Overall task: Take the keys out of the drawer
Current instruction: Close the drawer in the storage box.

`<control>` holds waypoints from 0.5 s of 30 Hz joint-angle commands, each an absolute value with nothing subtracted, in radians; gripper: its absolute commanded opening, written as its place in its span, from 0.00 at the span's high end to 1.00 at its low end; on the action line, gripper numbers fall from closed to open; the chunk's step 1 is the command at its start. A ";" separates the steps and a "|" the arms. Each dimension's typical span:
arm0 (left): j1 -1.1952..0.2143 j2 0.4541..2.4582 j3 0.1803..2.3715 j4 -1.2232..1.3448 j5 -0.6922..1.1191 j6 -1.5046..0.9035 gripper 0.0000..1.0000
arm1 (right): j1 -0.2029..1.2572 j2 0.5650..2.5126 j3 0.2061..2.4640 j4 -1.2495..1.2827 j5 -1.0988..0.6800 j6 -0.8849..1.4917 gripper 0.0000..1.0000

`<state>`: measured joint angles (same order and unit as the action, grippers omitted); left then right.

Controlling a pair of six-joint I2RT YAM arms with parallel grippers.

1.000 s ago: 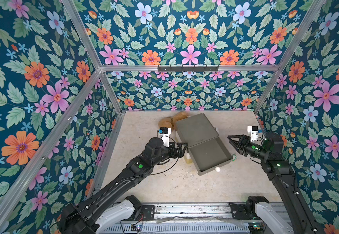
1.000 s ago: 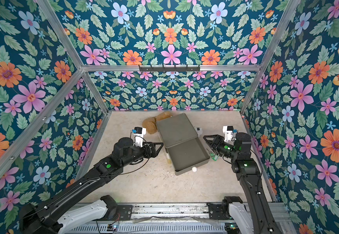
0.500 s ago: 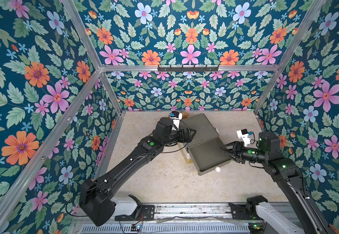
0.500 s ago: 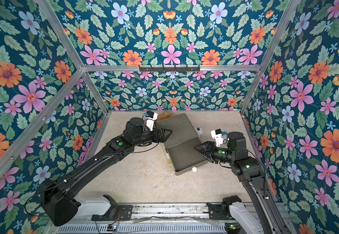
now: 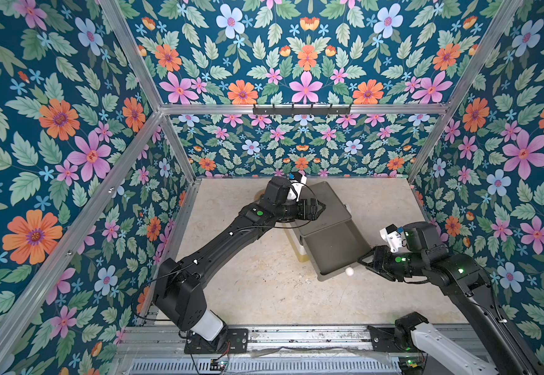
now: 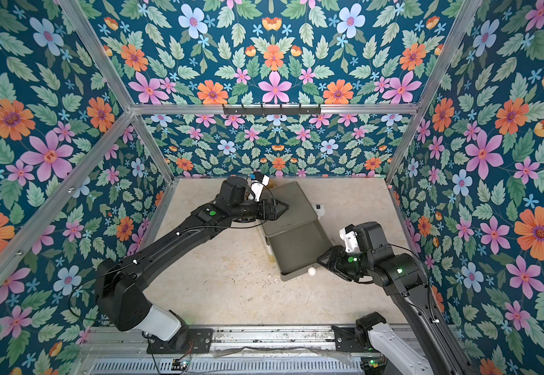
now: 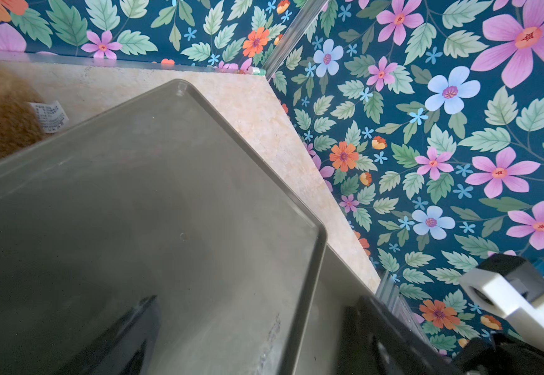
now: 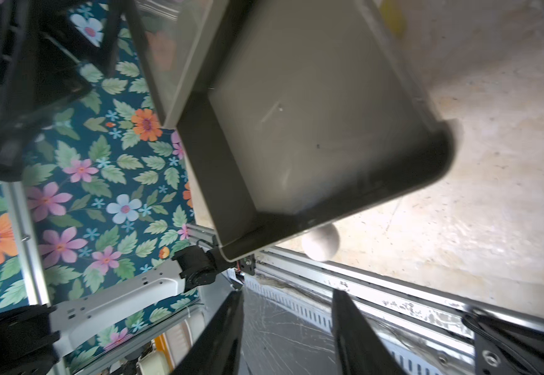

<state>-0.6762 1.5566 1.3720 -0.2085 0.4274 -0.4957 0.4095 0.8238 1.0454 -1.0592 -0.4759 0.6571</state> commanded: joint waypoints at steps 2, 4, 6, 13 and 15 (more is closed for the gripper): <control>-0.675 1.572 1.384 -0.200 0.449 -0.486 0.01 | 0.410 0.821 1.032 -1.129 -0.386 0.623 0.58; -0.675 1.581 1.384 -0.198 0.451 -0.487 0.01 | 0.411 0.821 1.010 -1.123 -0.374 0.623 0.59; -0.675 1.590 1.382 -0.199 0.453 -0.488 0.01 | 0.411 0.821 0.980 -1.105 -0.374 0.628 0.63; -0.675 1.600 1.367 -0.199 0.460 -0.491 0.01 | 0.411 0.821 0.885 -0.977 -0.370 0.675 0.64; -0.675 1.598 1.361 -0.198 0.462 -0.491 0.01 | 0.412 0.821 0.871 -0.933 -0.367 0.698 0.64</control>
